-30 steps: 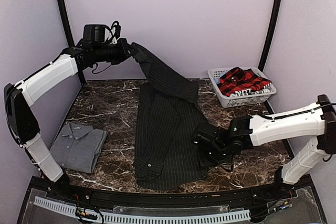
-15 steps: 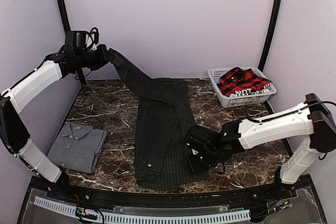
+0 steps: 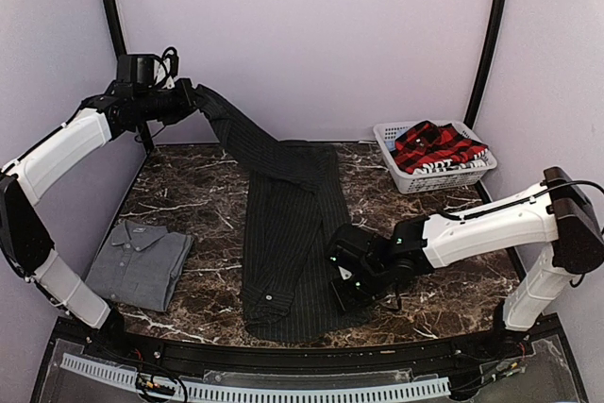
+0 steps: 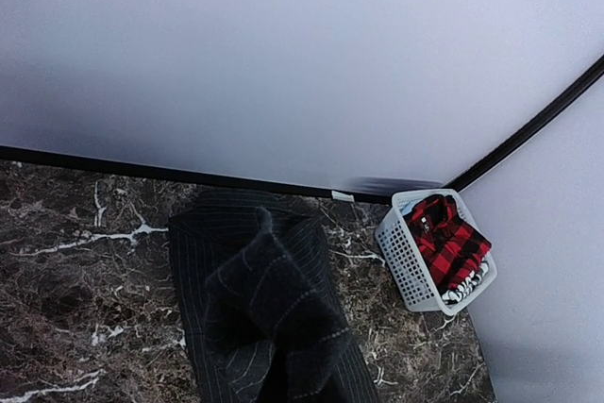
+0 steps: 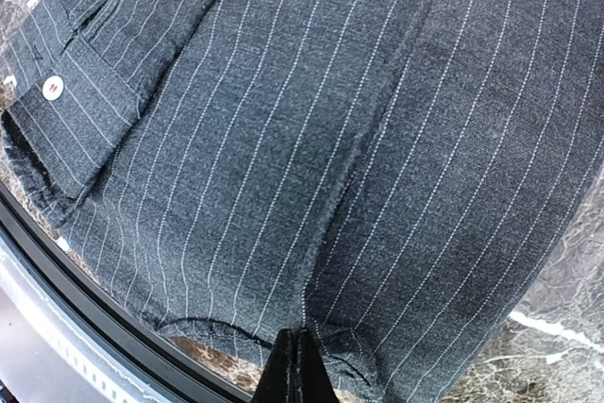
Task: Fold and stack the long sleeve shirts
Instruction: Fold the 1/3-folded shirt at the center of the board.
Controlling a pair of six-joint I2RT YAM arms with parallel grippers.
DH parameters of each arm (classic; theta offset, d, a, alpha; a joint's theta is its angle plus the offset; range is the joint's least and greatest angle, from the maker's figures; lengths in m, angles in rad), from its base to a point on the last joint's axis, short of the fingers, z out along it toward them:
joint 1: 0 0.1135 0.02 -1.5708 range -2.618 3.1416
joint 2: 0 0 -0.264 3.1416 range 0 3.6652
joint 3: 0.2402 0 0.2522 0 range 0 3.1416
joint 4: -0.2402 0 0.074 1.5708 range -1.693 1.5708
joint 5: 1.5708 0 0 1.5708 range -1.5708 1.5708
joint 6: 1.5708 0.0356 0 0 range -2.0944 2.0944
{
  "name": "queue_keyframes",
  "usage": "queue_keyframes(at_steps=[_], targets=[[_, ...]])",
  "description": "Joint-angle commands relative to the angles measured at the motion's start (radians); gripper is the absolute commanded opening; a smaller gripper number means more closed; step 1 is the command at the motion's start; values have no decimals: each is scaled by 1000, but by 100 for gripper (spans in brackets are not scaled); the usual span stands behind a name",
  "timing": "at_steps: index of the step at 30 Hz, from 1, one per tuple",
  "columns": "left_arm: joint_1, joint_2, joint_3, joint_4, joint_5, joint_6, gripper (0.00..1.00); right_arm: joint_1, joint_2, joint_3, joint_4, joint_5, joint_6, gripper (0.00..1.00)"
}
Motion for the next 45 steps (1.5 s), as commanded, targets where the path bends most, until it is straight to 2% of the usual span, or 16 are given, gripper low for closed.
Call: queue_keyframes(at_steps=[1, 13, 22, 37, 45], targets=[[5, -51, 48, 50, 12, 27, 0, 7, -26, 19, 24, -26, -11, 0], [6, -17, 121, 45, 7, 41, 0, 7, -45, 43, 17, -22, -16, 0], [10, 0, 122, 15, -17, 50, 0, 8, 13, 89, 54, -57, -39, 0], [30, -42, 58, 16, -27, 46, 0, 8, 64, 64, 101, -116, -39, 0], [30, -69, -17, 22, 24, 40, 0, 7, 67, 74, 104, -114, -46, 0]])
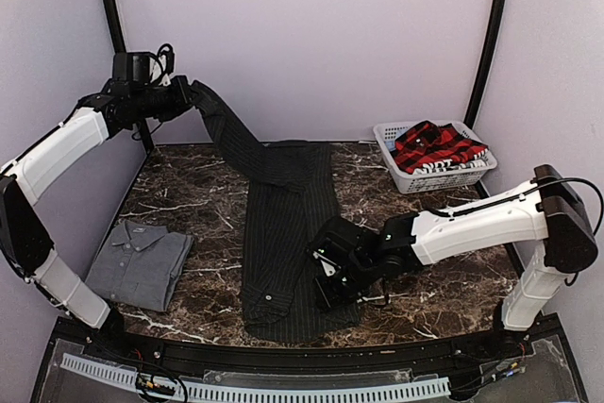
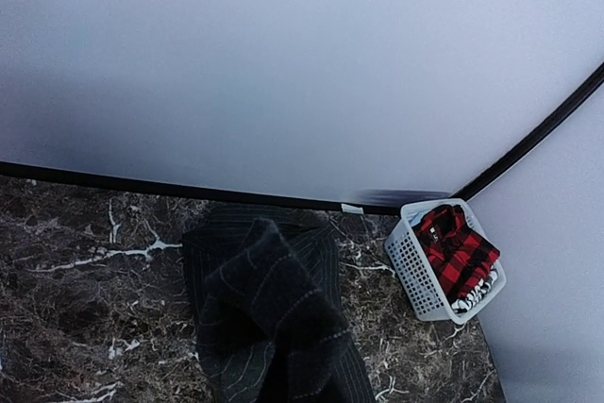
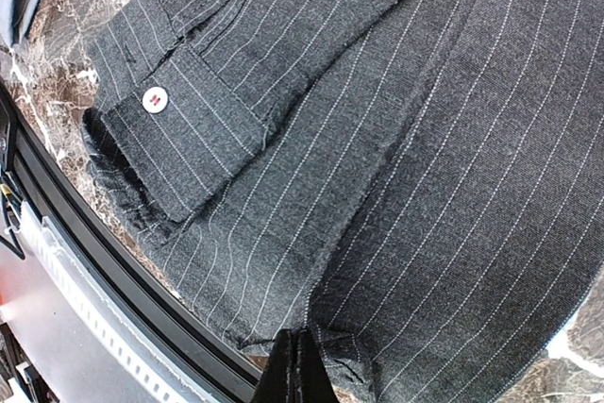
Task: Fold and stack the long sleeve shirts
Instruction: Fold the 1/3-folded shirt at the center of the board, then fold the sleeve at the center of the board.
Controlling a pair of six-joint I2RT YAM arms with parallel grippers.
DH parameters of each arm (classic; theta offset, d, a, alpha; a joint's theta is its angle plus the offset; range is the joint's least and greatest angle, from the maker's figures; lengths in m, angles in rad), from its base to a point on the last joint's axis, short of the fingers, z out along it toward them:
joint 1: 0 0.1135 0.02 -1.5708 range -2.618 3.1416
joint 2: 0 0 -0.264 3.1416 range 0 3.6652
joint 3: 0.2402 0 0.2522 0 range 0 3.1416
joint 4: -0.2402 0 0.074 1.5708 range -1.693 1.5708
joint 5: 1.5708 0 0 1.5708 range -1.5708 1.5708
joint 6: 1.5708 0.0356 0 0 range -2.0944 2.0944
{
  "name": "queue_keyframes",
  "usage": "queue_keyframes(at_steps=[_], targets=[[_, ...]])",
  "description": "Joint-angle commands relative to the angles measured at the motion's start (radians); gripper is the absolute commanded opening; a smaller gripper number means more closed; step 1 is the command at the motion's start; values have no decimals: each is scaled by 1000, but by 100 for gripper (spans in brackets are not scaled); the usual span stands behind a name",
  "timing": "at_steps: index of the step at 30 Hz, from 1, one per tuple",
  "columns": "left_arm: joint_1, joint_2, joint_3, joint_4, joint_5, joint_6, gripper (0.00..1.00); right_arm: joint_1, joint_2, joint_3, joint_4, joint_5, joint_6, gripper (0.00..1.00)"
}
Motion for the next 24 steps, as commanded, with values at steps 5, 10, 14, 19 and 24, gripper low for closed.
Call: queue_keyframes(at_steps=[5, 10, 14, 19, 24], targets=[[4, -66, -67, 49, 243, 22, 0, 5, 1, 26, 28, -3, -26, 27], [-77, -35, -75, -15, 381, 99, 0, -38, -68, 45, 45, 18, -50, 46], [-186, -3, -82, -76, 414, 168, 0, -110, -166, 33, 70, 100, -53, 48], [-286, 58, -96, -109, 473, 200, 0, -225, -285, 5, 115, 261, -44, 49], [-388, 133, -95, -186, 510, 247, 0, -340, -356, -49, 199, 292, -42, 51]])
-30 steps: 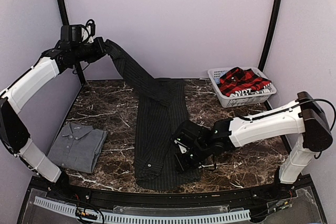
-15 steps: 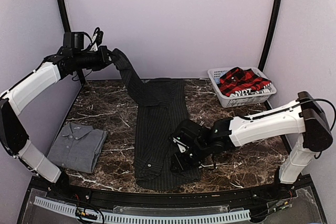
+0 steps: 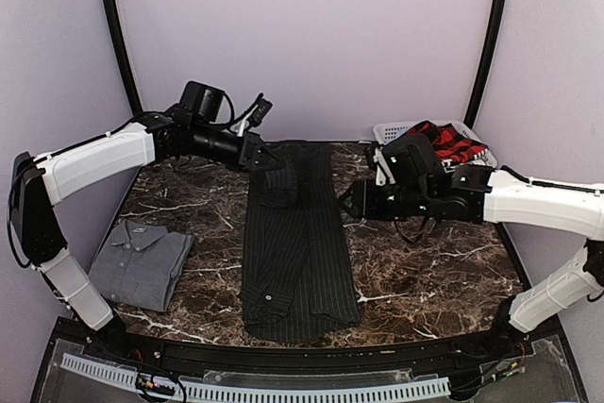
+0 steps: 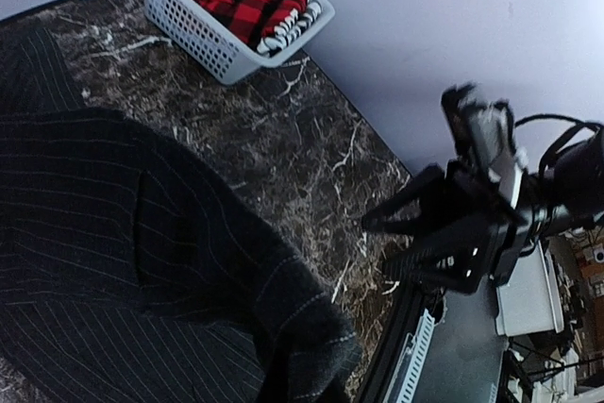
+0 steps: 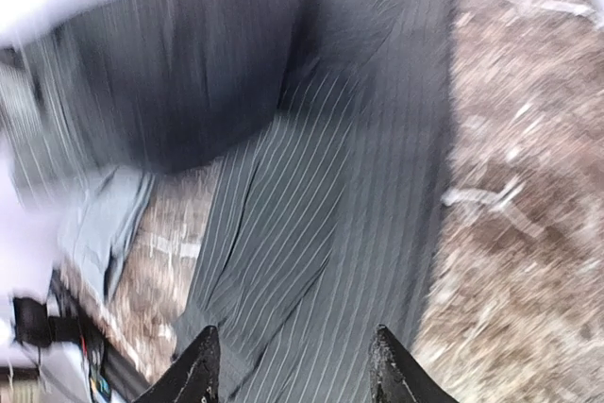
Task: Fold and stack the long sleeve shirts
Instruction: Fold the sleeve at the center of the board.
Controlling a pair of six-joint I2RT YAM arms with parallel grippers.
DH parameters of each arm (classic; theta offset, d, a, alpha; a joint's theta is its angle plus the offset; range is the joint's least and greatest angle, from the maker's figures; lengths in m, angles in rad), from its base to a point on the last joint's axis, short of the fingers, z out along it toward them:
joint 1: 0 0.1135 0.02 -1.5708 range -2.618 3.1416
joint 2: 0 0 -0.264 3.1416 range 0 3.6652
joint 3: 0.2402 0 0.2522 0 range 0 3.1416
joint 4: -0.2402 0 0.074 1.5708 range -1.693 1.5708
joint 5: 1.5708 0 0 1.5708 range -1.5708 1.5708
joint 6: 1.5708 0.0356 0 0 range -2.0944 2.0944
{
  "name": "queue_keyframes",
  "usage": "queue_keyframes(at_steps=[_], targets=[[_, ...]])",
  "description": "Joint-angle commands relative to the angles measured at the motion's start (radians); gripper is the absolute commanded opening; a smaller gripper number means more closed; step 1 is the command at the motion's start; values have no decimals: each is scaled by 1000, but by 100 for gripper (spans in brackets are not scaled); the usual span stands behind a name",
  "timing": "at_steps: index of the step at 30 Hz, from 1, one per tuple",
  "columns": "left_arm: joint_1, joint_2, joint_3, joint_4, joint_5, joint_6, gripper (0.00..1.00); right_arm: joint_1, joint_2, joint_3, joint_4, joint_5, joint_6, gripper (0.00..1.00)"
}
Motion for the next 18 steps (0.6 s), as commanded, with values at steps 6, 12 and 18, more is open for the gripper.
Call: queue_keyframes(at_steps=[6, 12, 18], targets=[[-155, 151, -2, -213, 92, 119, 0, -141, -29, -36, 101, 52, -46, 51], [-220, 218, 27, -312, 56, 150, 1, -164, 9, -42, 107, 17, -56, 51], [-258, 278, 41, -347, 37, 150, 2, -169, 22, -67, 124, 2, -54, 51]])
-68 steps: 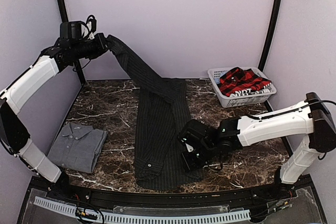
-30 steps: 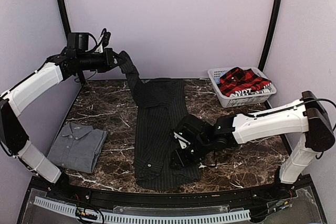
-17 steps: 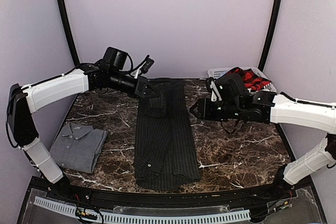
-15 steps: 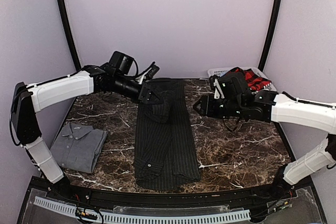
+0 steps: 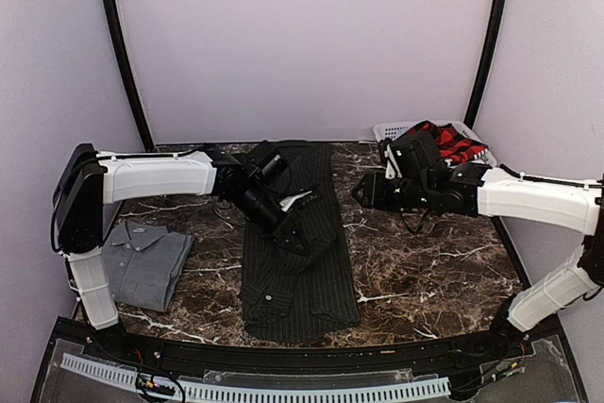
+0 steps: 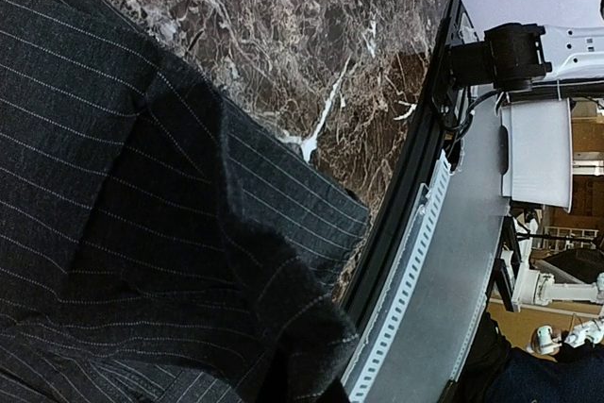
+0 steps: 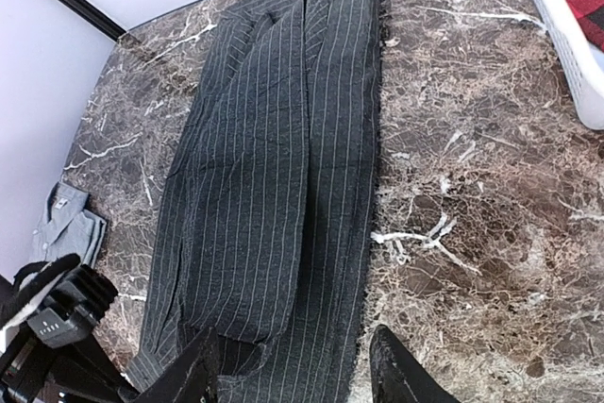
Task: Fold and stack the long sleeve shirts
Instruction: Fold the sleeve at the center of the board.
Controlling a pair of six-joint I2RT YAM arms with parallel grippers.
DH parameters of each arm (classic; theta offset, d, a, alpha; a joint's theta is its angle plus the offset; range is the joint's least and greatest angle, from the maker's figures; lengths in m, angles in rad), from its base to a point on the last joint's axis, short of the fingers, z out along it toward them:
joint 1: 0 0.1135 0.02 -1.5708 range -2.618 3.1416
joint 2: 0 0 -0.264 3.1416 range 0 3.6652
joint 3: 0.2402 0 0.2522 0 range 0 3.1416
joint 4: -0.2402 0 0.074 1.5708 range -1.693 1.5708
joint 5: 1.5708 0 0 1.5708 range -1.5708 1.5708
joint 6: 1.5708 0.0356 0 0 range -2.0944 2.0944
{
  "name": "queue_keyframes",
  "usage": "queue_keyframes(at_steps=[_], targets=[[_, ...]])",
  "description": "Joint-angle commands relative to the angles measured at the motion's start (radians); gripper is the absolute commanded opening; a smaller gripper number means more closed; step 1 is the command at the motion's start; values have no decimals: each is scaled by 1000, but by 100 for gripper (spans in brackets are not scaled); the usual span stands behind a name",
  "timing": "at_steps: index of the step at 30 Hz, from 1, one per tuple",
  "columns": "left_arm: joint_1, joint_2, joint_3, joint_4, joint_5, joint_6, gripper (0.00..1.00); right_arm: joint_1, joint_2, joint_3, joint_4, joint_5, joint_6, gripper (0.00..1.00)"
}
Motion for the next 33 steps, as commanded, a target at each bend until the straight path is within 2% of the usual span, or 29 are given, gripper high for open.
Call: queue_keyframes(at_steps=[1, 11, 25, 27, 30, 33], targets=[[-23, 22, 35, -61, -8, 23, 2, -9, 2, -26, 44, -15, -10, 51], [-47, 73, 79, -16, -14, -50, 2, -10, -19, -58, 45, -14, -12, 51], [-97, 130, 99, 4, 3, -66, 3, -12, -52, -98, 49, -17, 8, 51], [-98, 135, 89, 1, 4, -60, 6, -11, -55, -103, 50, -21, 10, 51], [-101, 136, 72, 1, 8, -48, 20, -11, -56, -106, 51, -27, 9, 52], [-102, 122, 70, -1, 0, -45, 44, -11, -46, -105, 47, -57, -1, 52]])
